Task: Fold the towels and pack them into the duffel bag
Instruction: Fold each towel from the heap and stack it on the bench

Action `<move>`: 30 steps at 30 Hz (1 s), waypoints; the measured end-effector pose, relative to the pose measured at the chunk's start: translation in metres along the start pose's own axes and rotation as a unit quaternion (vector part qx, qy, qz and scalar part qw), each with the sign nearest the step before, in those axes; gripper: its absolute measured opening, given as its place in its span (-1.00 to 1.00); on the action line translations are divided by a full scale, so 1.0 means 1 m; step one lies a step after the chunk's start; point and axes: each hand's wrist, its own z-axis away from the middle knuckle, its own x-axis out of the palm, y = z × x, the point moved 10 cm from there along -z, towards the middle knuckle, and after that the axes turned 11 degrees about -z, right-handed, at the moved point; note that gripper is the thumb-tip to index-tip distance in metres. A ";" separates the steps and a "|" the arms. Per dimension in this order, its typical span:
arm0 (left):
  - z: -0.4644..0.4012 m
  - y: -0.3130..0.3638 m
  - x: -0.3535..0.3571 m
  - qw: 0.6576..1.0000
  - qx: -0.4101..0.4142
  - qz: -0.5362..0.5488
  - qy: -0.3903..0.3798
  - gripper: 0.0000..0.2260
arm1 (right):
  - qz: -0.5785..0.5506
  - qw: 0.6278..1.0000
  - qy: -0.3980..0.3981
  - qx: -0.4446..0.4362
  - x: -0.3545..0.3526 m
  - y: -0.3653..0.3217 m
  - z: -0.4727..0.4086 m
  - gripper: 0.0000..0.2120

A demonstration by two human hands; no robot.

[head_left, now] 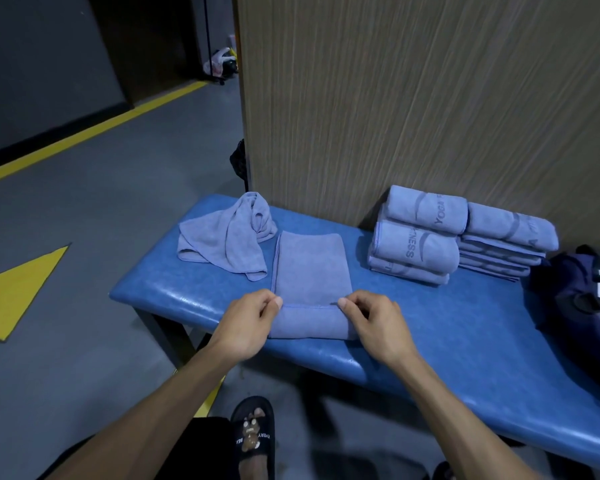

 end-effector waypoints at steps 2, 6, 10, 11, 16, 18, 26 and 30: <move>0.002 0.002 -0.001 1.000 0.008 -0.010 0.004 -0.73 | -0.021 0.999 0.017 -0.021 -0.004 -0.006 0.003 -0.77; 0.005 0.010 -0.005 0.997 0.020 -0.059 0.044 -0.77 | -0.002 0.997 0.057 -0.050 -0.007 -0.014 0.006 -0.79; 0.005 0.016 -0.004 0.989 0.005 -0.135 0.053 -0.76 | 0.008 0.995 0.090 -0.038 -0.009 -0.010 0.004 -0.80; 0.004 0.016 -0.004 0.986 -0.003 -0.160 0.049 -0.75 | 0.011 0.995 0.094 -0.030 -0.008 -0.008 0.004 -0.81; -0.001 0.006 0.003 0.977 -0.038 -0.207 0.034 -0.74 | 0.041 0.996 0.085 0.003 0.000 0.000 0.001 -0.79; -0.003 0.002 0.005 0.979 -0.036 -0.195 0.040 -0.77 | 0.051 0.995 0.084 0.006 0.001 0.000 0.001 -0.81; 0.006 0.025 -0.013 0.977 0.108 -0.136 0.121 -1.00 | 0.123 0.988 0.074 -0.051 0.005 -0.015 0.004 -0.90; 0.012 0.046 -0.011 0.942 0.265 -0.151 0.138 -0.85 | 0.242 0.950 0.067 -0.183 0.015 -0.036 0.010 -0.90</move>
